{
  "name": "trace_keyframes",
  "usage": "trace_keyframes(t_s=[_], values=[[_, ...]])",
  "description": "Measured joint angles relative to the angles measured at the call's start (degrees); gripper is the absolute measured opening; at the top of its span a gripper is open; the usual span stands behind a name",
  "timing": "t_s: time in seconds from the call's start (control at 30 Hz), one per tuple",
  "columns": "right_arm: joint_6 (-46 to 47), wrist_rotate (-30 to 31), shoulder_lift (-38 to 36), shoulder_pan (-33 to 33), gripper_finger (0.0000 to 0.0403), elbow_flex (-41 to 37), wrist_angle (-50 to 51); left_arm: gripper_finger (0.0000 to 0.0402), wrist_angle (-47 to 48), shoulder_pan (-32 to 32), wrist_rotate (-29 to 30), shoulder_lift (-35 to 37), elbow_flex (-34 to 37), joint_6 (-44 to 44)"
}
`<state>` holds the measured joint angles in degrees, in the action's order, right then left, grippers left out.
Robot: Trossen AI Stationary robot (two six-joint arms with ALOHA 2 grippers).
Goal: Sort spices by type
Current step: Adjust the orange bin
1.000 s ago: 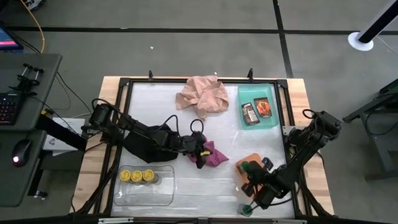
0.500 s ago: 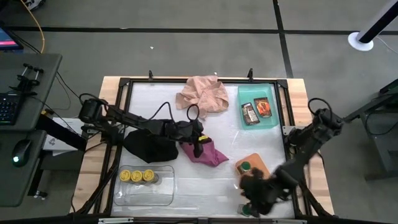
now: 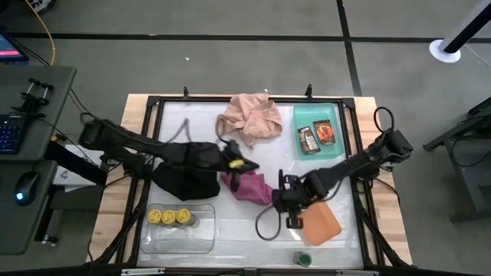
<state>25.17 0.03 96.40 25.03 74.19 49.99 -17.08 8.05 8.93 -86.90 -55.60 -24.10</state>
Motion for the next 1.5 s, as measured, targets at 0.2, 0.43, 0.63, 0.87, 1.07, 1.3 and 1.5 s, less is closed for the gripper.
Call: trace_keyframes(t_s=[0.2, 0.43, 0.63, 0.87, 1.07, 1.3, 1.5], values=[[-9.56, -7.53, 2.36, -3.40, 0.0000, 0.00, -1.48, 0.0000, 4.89, 0.29, 6.46, 15.14, -0.01, 7.96], [-15.88, -10.26, 7.20, -5.58, 0.0000, 0.00, -3.84, 0.0000, 7.50, 3.87, 13.07, 26.37, -0.01, 12.23], [-19.54, -11.17, 8.52, -5.97, 0.0000, 0.00, -0.43, 0.0000, 11.97, 5.18, 17.45, 27.73, 0.05, 12.04], [-21.64, -11.18, 8.50, -6.05, 0.0000, 0.00, 3.27, 0.0000, 13.75, 5.18, 17.62, 25.25, 0.05, 8.49], [-23.90, -9.80, 8.50, -6.05, 0.0000, 0.00, 8.07, 0.0000, 13.42, 5.18, 17.60, 23.43, 0.05, 7.67], [-25.04, -5.37, 8.50, -7.70, 0.0000, 0.00, 13.64, 0.0000, 13.29, 5.14, 17.60, 23.35, 0.05, 7.70], [-27.17, -3.18, 8.50, -10.43, 0.0000, 0.00, 18.34, 0.0000, 13.63, 5.09, 17.60, 23.37, 0.05, 7.70]])
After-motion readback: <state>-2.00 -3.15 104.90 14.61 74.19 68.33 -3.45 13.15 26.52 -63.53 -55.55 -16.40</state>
